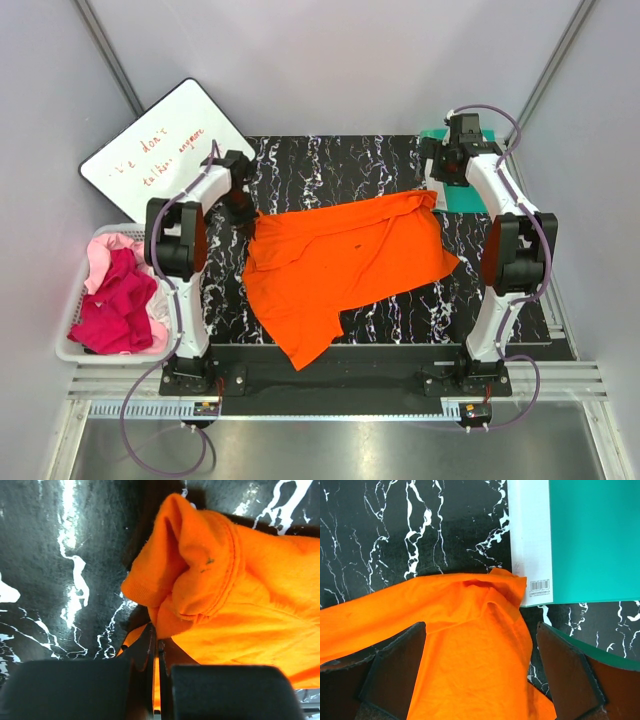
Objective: Fold and stack the t-shirts
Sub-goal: Fold the tshirt
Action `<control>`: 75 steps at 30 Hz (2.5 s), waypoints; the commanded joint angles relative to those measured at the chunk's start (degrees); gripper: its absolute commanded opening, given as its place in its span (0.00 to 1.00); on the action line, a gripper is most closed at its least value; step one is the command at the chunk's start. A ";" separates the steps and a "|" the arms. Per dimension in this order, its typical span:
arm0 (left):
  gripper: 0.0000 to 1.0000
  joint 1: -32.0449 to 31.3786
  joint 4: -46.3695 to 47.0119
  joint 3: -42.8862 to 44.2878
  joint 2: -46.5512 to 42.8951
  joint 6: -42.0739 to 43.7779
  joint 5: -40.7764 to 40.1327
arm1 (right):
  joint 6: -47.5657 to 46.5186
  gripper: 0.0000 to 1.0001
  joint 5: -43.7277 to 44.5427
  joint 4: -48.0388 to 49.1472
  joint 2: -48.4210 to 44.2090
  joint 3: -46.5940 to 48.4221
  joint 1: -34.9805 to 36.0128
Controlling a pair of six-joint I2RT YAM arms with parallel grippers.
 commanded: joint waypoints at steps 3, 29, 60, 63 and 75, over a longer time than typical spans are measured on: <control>0.00 2.32 -1.28 4.11 -0.14 -0.07 -5.14 | 1.00 1.00 -4.70 -0.38 1.41 2.66 0.09; 0.82 5.75 -5.86 22.94 2.44 5.21 -10.68 | 1.88 0.84 -20.09 -6.62 8.61 4.15 0.09; 0.86 3.20 -3.92 10.89 -2.25 5.91 -9.80 | 2.07 0.00 -18.69 -8.11 14.43 8.20 0.18; 0.86 3.03 -3.83 9.92 -2.07 5.82 -9.89 | 0.22 0.00 -15.27 -10.13 11.62 8.72 0.09; 0.87 2.85 -4.10 8.25 -2.16 5.82 -9.89 | -1.81 0.12 -15.95 -14.26 7.74 1.52 0.09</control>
